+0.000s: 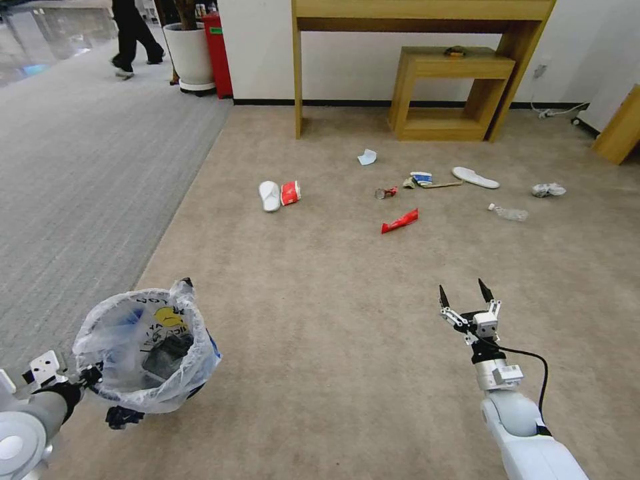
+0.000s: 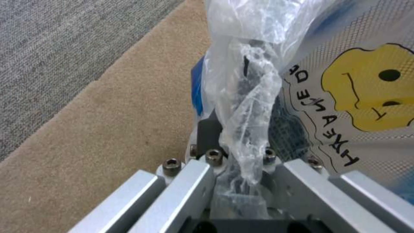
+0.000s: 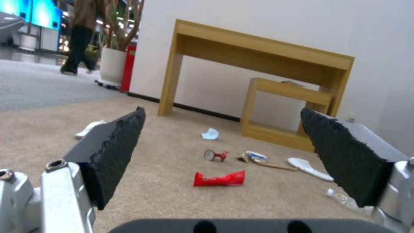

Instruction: Pick up the trash bin and place the garbage on the floor into it.

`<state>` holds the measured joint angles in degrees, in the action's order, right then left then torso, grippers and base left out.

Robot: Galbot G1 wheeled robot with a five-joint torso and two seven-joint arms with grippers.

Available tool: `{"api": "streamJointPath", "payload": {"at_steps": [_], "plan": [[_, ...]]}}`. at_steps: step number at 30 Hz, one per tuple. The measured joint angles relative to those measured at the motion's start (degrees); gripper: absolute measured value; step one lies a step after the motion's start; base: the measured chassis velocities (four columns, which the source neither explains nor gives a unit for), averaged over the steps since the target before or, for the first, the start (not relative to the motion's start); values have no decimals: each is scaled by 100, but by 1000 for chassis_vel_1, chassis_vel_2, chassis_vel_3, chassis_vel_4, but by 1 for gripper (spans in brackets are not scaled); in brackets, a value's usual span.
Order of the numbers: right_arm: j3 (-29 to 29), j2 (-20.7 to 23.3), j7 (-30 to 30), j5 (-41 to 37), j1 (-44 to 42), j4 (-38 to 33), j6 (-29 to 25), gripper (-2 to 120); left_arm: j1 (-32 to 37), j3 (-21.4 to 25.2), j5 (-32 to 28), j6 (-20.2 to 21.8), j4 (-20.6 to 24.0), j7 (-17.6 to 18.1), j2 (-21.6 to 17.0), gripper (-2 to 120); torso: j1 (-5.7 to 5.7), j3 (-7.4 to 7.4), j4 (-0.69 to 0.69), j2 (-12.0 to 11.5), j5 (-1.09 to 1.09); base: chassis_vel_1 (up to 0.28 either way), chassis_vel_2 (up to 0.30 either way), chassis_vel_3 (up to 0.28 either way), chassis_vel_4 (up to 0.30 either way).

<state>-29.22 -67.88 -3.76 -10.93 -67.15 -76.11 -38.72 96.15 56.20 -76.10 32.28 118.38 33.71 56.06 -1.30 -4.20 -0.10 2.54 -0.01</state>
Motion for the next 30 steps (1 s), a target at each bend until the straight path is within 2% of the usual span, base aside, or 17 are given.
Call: {"api": "streamJointPath", "payload": {"at_steps": [15, 24, 30], "plan": [[-16, 8, -25, 54, -6, 25, -8, 94, 13, -36, 67, -5, 1, -29, 77, 0, 1, 0, -1, 0, 1, -6, 6, 9, -6], [-26, -12, -21, 87, 3, 48, -18, 94, 48, -13, 77, -15, 20, -49, 89, 0, 1, 0, -1, 0, 0, -167, 150, 160, -142], [-25, -23, -21, 92, 24, 73, -26, 94, 40, -26, 123, -39, 22, -75, 109, 0, 0, 0, 0, 0, 1, -274, 261, 250, -282]]}}
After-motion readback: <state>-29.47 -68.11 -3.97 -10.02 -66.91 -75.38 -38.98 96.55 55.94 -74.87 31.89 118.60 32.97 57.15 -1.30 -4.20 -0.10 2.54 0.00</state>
